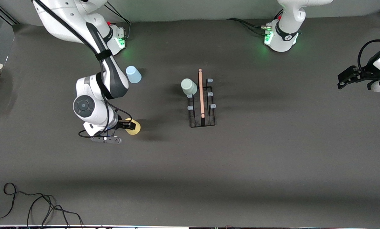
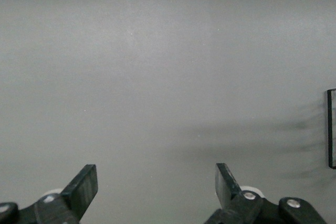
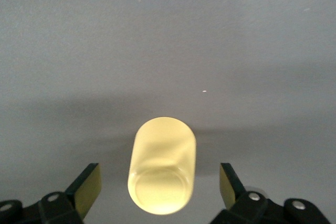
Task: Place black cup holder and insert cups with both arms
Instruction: 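Move the right gripper to the yellow cup and grasp it, then carry the yellow cup onto a rack peg and release it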
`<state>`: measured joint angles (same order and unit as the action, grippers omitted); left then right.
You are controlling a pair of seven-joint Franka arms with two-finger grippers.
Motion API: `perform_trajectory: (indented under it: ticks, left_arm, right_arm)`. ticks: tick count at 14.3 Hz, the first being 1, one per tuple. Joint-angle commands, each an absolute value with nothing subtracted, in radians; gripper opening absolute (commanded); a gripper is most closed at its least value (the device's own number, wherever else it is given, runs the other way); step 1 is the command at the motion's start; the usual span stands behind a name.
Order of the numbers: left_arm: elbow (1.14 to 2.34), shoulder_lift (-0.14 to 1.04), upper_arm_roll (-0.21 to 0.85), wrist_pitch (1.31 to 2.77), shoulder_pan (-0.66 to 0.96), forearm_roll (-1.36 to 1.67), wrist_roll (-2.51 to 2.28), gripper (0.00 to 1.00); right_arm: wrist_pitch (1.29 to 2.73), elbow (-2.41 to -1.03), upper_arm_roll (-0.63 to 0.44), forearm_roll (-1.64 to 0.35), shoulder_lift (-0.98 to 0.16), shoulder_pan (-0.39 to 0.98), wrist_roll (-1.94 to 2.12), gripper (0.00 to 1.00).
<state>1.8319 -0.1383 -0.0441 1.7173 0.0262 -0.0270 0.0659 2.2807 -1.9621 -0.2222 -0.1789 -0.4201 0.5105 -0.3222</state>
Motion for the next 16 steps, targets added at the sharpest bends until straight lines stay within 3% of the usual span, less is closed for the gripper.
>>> perform_trajectory:
  ticks: [1, 8, 9, 11, 12, 16]
  left_arm:
    - [1.815, -0.124, -0.04, 1.712, 0.021, -0.025, 0.063, 1.0]
    - [1.818, -0.132, -0.043, 1.689, 0.015, -0.025, 0.068, 1.0]
    - [1.816, -0.136, -0.041, 1.689, 0.015, -0.025, 0.066, 1.0]
    - [1.81, -0.137, -0.041, 1.692, 0.017, -0.025, 0.066, 1.0]
    - [1.809, -0.138, -0.04, 1.692, 0.017, -0.025, 0.067, 1.0]
    - [1.806, -0.137, -0.037, 1.697, 0.02, -0.025, 0.064, 1.0]
  right_arm:
    - [2.304, -1.97, -0.224, -0.235, -0.44, 0.52, -0.272, 1.0]
    - [2.333, -2.04, -0.219, -0.235, -0.443, 0.523, -0.256, 1.0]
    - [2.333, -2.045, -0.219, -0.235, -0.44, 0.523, -0.256, 0.91]
    - [2.329, -2.042, -0.219, -0.236, -0.433, 0.535, -0.259, 0.18]
    - [2.323, -2.042, -0.219, -0.236, -0.422, 0.535, -0.259, 0.02]
    - [2.183, -1.994, -0.219, -0.242, -0.342, 0.535, -0.302, 0.0]
